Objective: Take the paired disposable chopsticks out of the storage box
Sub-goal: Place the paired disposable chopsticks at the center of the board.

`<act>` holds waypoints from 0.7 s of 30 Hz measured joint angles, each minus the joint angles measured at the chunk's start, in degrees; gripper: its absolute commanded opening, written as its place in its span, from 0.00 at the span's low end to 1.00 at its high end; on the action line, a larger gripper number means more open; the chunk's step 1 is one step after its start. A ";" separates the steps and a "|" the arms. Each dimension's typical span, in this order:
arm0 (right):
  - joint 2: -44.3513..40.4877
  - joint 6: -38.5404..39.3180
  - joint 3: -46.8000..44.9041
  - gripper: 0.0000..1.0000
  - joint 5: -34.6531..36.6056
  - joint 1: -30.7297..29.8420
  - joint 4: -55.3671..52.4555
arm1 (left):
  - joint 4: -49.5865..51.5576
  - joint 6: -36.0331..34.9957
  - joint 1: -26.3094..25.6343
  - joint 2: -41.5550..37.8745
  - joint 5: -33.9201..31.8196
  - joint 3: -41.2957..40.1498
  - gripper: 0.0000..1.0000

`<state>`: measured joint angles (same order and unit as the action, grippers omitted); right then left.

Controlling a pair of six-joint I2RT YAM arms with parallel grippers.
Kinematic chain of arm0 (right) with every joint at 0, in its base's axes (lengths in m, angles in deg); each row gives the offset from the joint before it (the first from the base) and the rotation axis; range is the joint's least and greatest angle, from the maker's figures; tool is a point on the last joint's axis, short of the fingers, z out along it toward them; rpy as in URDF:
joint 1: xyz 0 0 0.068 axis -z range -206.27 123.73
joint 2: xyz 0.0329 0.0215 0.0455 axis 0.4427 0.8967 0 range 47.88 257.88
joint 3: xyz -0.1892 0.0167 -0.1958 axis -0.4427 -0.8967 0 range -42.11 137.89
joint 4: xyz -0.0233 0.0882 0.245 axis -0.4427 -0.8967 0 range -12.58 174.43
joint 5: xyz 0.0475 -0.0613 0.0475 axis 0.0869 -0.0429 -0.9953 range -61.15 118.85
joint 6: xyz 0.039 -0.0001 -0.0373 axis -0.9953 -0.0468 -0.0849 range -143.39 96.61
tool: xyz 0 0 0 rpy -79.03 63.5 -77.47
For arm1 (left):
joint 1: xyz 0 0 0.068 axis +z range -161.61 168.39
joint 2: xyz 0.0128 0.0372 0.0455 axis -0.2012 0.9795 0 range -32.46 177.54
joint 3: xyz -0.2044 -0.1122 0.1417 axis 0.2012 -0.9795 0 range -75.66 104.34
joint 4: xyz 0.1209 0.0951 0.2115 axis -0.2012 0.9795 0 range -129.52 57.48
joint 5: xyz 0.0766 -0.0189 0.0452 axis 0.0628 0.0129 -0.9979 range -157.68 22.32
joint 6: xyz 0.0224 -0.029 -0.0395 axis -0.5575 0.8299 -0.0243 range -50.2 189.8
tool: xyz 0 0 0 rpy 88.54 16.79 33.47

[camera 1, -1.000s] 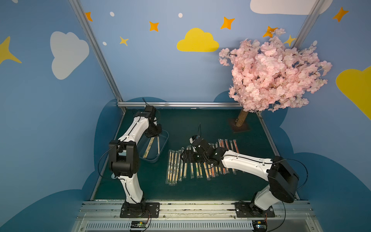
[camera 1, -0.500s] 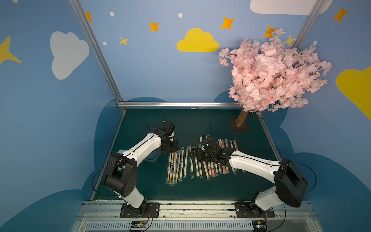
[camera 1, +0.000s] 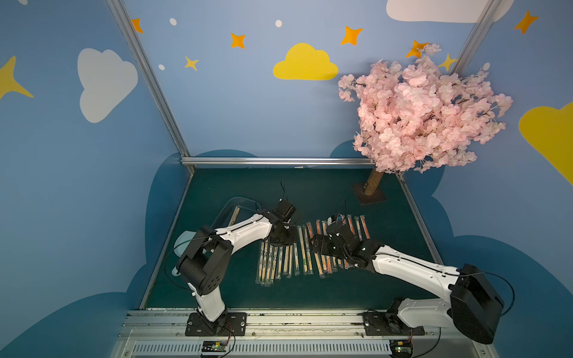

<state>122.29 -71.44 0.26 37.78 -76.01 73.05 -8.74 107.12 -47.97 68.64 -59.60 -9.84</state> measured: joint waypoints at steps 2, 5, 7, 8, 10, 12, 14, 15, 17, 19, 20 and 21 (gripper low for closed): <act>0.00 -0.15 0.00 0.95 -0.02 0.04 0.00 | -0.50 0.26 -0.35 1.03 -0.15 0.00 0.03; 0.00 -0.63 0.00 0.95 -0.22 0.04 0.00 | -0.90 0.50 -0.52 2.05 -0.39 0.00 0.03; 0.00 -0.92 0.00 0.95 -0.63 0.04 0.00 | -0.87 0.50 -0.52 2.29 -0.74 0.00 0.03; 0.00 -1.01 0.02 0.95 -0.92 0.04 0.02 | -0.90 0.48 -0.52 2.29 -1.01 0.00 0.04; 0.02 -1.03 0.13 0.95 -1.53 0.04 0.02 | -0.87 0.48 -0.52 2.29 -1.49 0.00 0.07; 0.17 -1.05 0.50 0.95 -2.27 0.04 0.04 | -0.87 0.50 -0.52 2.29 -1.79 0.00 0.15; 0.52 -1.03 0.92 0.95 -2.89 0.02 0.37 | -0.85 0.50 -0.52 2.32 -1.90 0.00 0.25; 0.81 -1.05 1.27 0.95 -3.28 -0.02 0.44 | -0.85 0.72 -0.52 2.32 -1.90 0.00 0.31; 1.55 -1.03 2.05 0.95 -3.91 -0.26 0.66 | -0.83 0.61 -0.52 2.32 -1.86 0.00 0.35; 2.45 -1.05 3.06 0.95 -4.26 -0.61 0.87 | -0.76 0.66 -0.52 2.32 -1.86 0.00 0.38; 2.93 -1.05 3.67 0.95 -4.44 -0.83 0.90 | -0.70 0.68 -0.52 2.29 -1.88 0.00 0.38; 3.41 -1.05 4.37 0.95 -4.61 -1.09 0.98 | -0.52 0.68 -0.52 2.19 -1.90 0.00 0.39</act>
<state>125.70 -72.49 4.63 33.17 -77.10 74.03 -9.26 107.80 -48.49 70.82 -61.50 -9.84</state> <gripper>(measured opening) 0.950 0.377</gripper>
